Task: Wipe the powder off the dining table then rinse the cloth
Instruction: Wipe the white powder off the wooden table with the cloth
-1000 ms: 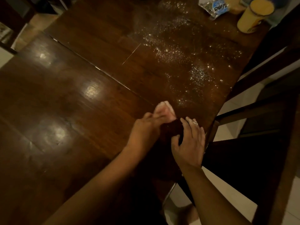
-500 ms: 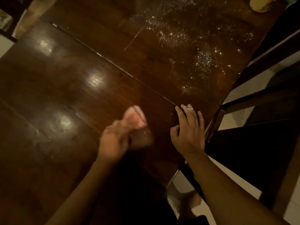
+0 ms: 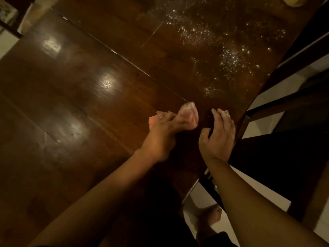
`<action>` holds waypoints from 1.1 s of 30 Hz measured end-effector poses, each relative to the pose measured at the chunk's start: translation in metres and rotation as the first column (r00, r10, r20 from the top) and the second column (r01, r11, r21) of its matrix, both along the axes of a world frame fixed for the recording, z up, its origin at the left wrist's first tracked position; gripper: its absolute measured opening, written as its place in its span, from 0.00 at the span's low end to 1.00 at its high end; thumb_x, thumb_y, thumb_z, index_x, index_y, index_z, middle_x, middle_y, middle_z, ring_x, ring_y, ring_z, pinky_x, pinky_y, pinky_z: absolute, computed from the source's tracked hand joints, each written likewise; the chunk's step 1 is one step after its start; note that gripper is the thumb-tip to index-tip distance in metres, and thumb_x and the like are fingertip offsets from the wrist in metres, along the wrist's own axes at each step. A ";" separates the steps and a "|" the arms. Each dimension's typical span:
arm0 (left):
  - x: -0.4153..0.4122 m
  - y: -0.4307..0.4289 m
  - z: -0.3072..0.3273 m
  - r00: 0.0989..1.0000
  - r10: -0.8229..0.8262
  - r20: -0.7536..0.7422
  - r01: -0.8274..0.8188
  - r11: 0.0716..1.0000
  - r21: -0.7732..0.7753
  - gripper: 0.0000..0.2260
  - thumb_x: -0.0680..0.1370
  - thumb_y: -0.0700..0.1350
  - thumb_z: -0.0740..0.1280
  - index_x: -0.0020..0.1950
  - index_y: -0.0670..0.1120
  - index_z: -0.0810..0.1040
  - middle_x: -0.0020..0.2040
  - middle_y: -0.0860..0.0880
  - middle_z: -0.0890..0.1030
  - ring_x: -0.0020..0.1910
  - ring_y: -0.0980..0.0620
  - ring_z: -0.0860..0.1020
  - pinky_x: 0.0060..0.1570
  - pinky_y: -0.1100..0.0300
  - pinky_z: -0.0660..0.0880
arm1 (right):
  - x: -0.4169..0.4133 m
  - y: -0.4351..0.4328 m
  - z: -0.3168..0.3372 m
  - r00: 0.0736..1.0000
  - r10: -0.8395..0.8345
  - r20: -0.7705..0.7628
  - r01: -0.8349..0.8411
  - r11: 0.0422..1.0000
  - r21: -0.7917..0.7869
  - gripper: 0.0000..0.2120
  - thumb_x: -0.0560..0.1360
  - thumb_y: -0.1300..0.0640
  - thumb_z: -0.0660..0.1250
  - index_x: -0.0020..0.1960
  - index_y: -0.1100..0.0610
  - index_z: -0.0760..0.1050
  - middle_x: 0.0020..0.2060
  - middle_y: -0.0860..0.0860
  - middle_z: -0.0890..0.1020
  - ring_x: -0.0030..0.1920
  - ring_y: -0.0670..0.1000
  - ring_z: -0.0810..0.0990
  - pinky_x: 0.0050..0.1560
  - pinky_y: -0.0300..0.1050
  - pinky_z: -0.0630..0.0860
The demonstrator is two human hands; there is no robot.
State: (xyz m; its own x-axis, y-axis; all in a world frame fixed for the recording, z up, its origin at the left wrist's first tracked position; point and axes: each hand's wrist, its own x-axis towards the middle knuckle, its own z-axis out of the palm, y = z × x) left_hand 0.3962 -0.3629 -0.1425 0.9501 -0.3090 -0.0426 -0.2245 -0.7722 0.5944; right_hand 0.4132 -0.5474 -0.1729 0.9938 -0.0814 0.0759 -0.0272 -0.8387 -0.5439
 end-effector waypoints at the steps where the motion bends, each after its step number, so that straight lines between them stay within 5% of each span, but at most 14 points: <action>1: -0.008 0.017 0.000 0.992 -0.124 -0.007 0.123 0.992 -0.036 0.24 0.73 0.32 0.68 0.64 0.54 0.79 0.71 0.55 0.71 0.69 0.52 0.68 0.68 0.46 0.68 | 0.000 0.000 -0.001 1.000 -0.001 -0.002 0.001 1.000 0.007 0.29 0.72 0.55 0.56 0.73 0.57 0.70 0.72 0.55 0.71 0.77 0.55 0.62 0.77 0.57 0.59; 4: -0.016 0.069 0.002 0.969 -0.243 0.042 0.247 0.954 -0.173 0.20 0.69 0.28 0.65 0.51 0.48 0.86 0.59 0.53 0.83 0.63 0.53 0.77 0.70 0.42 0.65 | 0.000 0.000 -0.001 1.000 0.006 -0.001 -0.006 1.000 0.005 0.30 0.72 0.54 0.54 0.73 0.57 0.70 0.72 0.55 0.72 0.77 0.55 0.62 0.76 0.59 0.61; 7: -0.005 0.083 0.009 0.996 0.062 0.065 -0.050 0.984 -0.169 0.23 0.64 0.27 0.61 0.47 0.47 0.87 0.54 0.70 0.80 0.61 0.66 0.76 0.69 0.63 0.67 | 0.001 0.001 0.000 1.000 0.007 0.012 -0.007 1.000 -0.018 0.30 0.72 0.54 0.54 0.73 0.57 0.71 0.72 0.55 0.72 0.76 0.55 0.63 0.75 0.60 0.62; 8: 0.001 0.079 0.004 0.972 0.209 0.104 -0.197 0.974 -0.114 0.24 0.65 0.27 0.63 0.51 0.50 0.86 0.55 0.70 0.79 0.60 0.66 0.76 0.65 0.69 0.67 | 0.001 0.001 0.001 1.000 0.008 0.015 -0.008 1.000 -0.021 0.30 0.72 0.54 0.54 0.73 0.58 0.71 0.72 0.55 0.72 0.76 0.55 0.63 0.75 0.60 0.62; 10: 0.012 0.055 -0.007 0.907 0.414 0.079 -0.410 0.910 -0.062 0.24 0.70 0.30 0.65 0.57 0.55 0.83 0.59 0.58 0.81 0.58 0.58 0.78 0.62 0.64 0.70 | 0.000 0.001 0.001 1.000 0.011 0.019 -0.011 1.000 -0.027 0.30 0.72 0.55 0.54 0.73 0.58 0.71 0.71 0.55 0.72 0.76 0.55 0.63 0.76 0.59 0.61; 13: 0.001 0.004 -0.009 0.970 0.244 -0.024 -0.245 0.963 -0.110 0.23 0.72 0.31 0.65 0.60 0.55 0.79 0.65 0.56 0.74 0.62 0.63 0.70 0.66 0.52 0.69 | 0.000 0.000 0.000 0.999 0.021 0.025 -0.020 0.999 -0.042 0.30 0.72 0.55 0.54 0.73 0.58 0.71 0.71 0.55 0.72 0.76 0.55 0.63 0.76 0.59 0.61; 16: -0.038 -0.010 0.005 0.999 -0.030 -0.044 0.027 0.998 -0.060 0.24 0.71 0.30 0.66 0.58 0.55 0.81 0.67 0.53 0.75 0.68 0.51 0.69 0.72 0.44 0.62 | 0.000 0.000 -0.002 0.999 0.025 0.020 -0.024 0.999 -0.046 0.30 0.71 0.55 0.55 0.73 0.57 0.70 0.72 0.55 0.72 0.76 0.54 0.63 0.76 0.60 0.60; 20: -0.056 0.042 0.019 0.972 -0.223 -0.079 0.214 0.971 -0.103 0.19 0.66 0.38 0.60 0.49 0.51 0.85 0.61 0.52 0.81 0.61 0.53 0.76 0.68 0.54 0.68 | 0.000 0.000 -0.002 0.999 0.023 0.033 -0.021 0.999 -0.043 0.29 0.72 0.55 0.55 0.72 0.57 0.71 0.71 0.55 0.73 0.76 0.55 0.64 0.76 0.60 0.60; 22: -0.051 0.073 0.017 0.992 -0.097 -0.079 0.086 0.988 -0.131 0.19 0.65 0.34 0.62 0.46 0.50 0.86 0.56 0.55 0.84 0.59 0.55 0.79 0.69 0.53 0.68 | 0.000 0.000 -0.002 0.999 0.031 0.026 -0.030 0.998 -0.053 0.29 0.72 0.55 0.55 0.72 0.57 0.71 0.72 0.54 0.72 0.77 0.55 0.63 0.76 0.60 0.60; 25: -0.047 0.102 0.002 0.934 0.358 0.000 -0.357 0.931 -0.075 0.23 0.67 0.26 0.66 0.51 0.50 0.86 0.57 0.54 0.83 0.62 0.55 0.78 0.71 0.47 0.66 | 0.000 -0.001 -0.002 0.999 0.051 0.008 -0.050 0.995 -0.087 0.30 0.71 0.54 0.56 0.73 0.57 0.70 0.72 0.54 0.71 0.77 0.55 0.62 0.76 0.61 0.59; 28: -0.054 0.078 0.000 0.791 0.609 0.057 -0.610 0.792 0.006 0.22 0.70 0.28 0.67 0.55 0.50 0.84 0.59 0.52 0.82 0.61 0.57 0.76 0.69 0.71 0.59 | 0.001 0.000 -0.001 0.997 0.077 -0.013 -0.078 0.987 -0.138 0.30 0.71 0.54 0.57 0.74 0.55 0.69 0.73 0.54 0.70 0.78 0.55 0.60 0.76 0.61 0.57; 30: -0.071 0.044 0.006 0.820 0.570 0.056 -0.569 0.822 -0.034 0.19 0.67 0.28 0.68 0.48 0.49 0.85 0.51 0.56 0.83 0.53 0.64 0.74 0.60 0.81 0.57 | 0.001 0.001 0.000 0.994 0.101 -0.038 -0.106 0.981 -0.165 0.31 0.72 0.54 0.58 0.75 0.54 0.67 0.74 0.53 0.69 0.78 0.54 0.59 0.77 0.60 0.54; 33: -0.109 0.010 0.017 0.955 0.289 0.061 -0.284 0.955 -0.078 0.14 0.67 0.35 0.64 0.42 0.49 0.85 0.49 0.52 0.85 0.51 0.60 0.76 0.57 0.74 0.66 | 0.000 0.000 0.003 0.990 0.121 -0.074 -0.133 0.975 -0.180 0.32 0.72 0.53 0.57 0.76 0.53 0.65 0.75 0.52 0.67 0.79 0.54 0.56 0.78 0.60 0.52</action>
State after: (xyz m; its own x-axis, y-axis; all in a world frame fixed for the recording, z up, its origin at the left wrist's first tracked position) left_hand 0.2872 -0.3526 -0.1252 0.9990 -0.0228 0.0395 -0.0428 -0.7686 0.6383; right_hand 0.4136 -0.5475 -0.1701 0.9984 0.0552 0.0153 0.0569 -0.9231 -0.3803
